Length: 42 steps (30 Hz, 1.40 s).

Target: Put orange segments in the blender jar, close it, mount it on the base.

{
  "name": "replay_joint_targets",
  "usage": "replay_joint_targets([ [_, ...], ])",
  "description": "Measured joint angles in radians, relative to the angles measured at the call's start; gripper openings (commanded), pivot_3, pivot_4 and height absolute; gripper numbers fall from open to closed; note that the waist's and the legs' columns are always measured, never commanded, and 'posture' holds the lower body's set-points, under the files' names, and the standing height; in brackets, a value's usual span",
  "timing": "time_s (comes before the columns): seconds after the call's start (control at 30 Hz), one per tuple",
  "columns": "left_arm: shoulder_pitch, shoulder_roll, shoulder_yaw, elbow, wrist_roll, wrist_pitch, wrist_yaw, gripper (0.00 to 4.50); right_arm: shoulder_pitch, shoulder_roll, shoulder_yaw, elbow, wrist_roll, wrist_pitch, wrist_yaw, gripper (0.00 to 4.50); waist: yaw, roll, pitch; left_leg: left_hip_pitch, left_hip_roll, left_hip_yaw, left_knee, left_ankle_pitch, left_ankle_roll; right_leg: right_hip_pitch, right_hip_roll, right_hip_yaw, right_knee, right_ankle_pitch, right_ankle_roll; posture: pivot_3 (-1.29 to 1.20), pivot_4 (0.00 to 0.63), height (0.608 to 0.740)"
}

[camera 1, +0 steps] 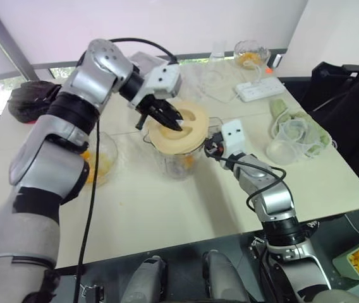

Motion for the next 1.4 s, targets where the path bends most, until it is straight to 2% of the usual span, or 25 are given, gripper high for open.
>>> replay_joint_targets([
  [0.3,-0.014,-0.008,-0.091,0.002,0.000,-0.033,0.004,0.22,0.000,0.005,0.002,0.014,-0.001,-0.018,-0.002,0.90,-0.001,0.000,-0.001,0.002,0.000,0.000,0.001,-0.001,0.002,0.001,0.000,0.000,0.000,0.000,0.000,0.00,0.150,0.740],
  [0.53,0.003,-0.008,-0.096,-0.051,-0.003,0.072,0.018,0.22,0.002,0.011,0.003,0.023,-0.005,-0.023,-0.007,0.90,-0.001,0.000,-0.005,0.005,0.000,0.000,0.001,-0.002,0.004,0.004,0.000,0.000,0.000,0.000,0.000,0.00,0.150,0.740],
  [0.73,0.042,-0.014,-0.042,-0.136,0.069,0.248,0.027,0.22,0.007,0.016,0.006,0.030,-0.006,-0.024,-0.010,0.90,-0.003,0.000,-0.006,0.018,0.000,0.000,-0.002,-0.005,0.009,0.017,0.000,0.001,-0.001,-0.004,0.002,0.00,0.150,0.740],
  [1.07,0.114,-0.015,0.066,-0.359,0.180,0.650,0.114,0.22,0.007,0.021,0.000,0.044,-0.007,-0.025,-0.018,0.90,-0.002,0.003,-0.010,0.018,0.000,0.000,-0.002,-0.005,0.009,0.017,0.000,0.001,-0.001,-0.004,0.003,0.00,0.150,0.740],
  [1.4,0.122,-0.092,0.158,-0.406,0.208,1.006,0.298,0.22,0.001,0.023,-0.021,0.068,-0.009,-0.030,-0.032,0.90,0.024,0.006,-0.013,0.021,-0.001,-0.001,0.000,-0.005,0.009,0.021,0.000,0.001,-0.001,-0.004,0.003,0.00,0.150,0.740],
])
